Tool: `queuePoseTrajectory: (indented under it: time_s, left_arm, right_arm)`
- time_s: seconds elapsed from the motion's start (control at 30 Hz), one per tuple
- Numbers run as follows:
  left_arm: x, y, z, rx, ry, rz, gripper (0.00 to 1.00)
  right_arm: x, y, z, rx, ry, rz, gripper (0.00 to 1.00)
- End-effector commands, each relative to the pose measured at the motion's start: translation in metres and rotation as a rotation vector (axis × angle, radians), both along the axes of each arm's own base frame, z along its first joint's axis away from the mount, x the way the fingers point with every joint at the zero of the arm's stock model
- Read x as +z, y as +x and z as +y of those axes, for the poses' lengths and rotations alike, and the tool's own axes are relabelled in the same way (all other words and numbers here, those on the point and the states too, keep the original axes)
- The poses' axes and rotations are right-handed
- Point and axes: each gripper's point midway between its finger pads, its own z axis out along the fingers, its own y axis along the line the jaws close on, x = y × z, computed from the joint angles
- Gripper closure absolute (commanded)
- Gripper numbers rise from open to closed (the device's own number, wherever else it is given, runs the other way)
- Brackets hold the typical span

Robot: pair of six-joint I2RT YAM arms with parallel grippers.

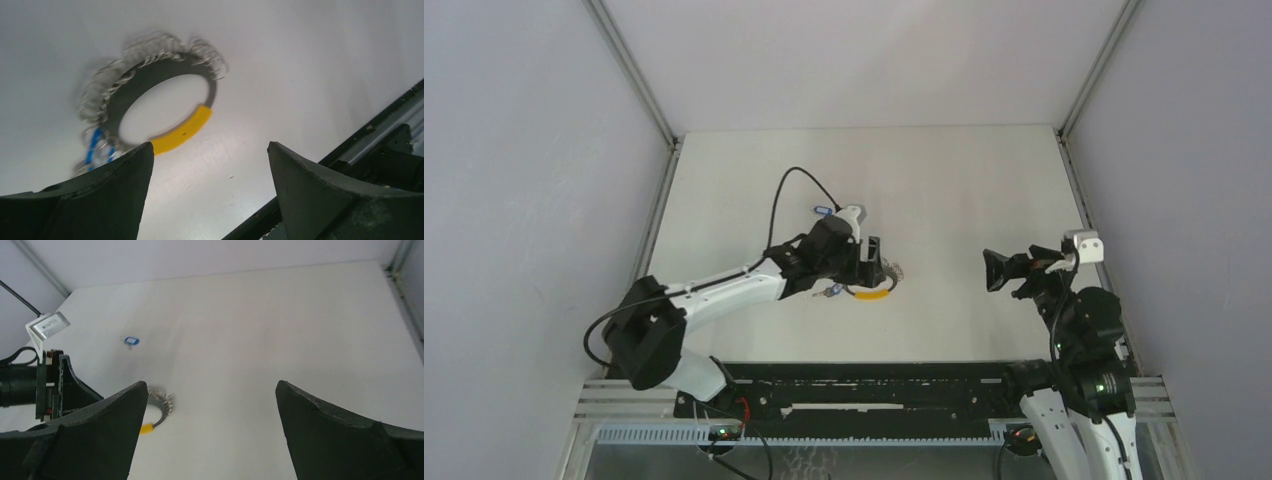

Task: Put the keys on the keyring

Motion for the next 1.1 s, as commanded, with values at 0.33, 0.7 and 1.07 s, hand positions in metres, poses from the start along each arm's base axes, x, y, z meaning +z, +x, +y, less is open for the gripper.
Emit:
queuePoseTrajectory:
  time_s: [0.33, 0.7, 1.07]
  left_arm:
    - [-0.019, 0.011, 0.11, 0.264, -0.016, -0.06, 0.08]
    - [-0.033, 0.006, 0.152, 0.351, -0.104, -0.022, 0.08]
    - [-0.039, -0.001, 0.179, 0.467, -0.14, -0.032, 0.07]
  right_arm:
    - [-0.038, 0.042, 0.097, 0.498, 0.036, 0.209, 0.01]
    - [-0.107, 0.077, 0.186, 0.743, -0.246, 0.415, 0.06]
    - [-0.166, 0.115, 0.258, 0.854, -0.418, 0.587, 0.23]
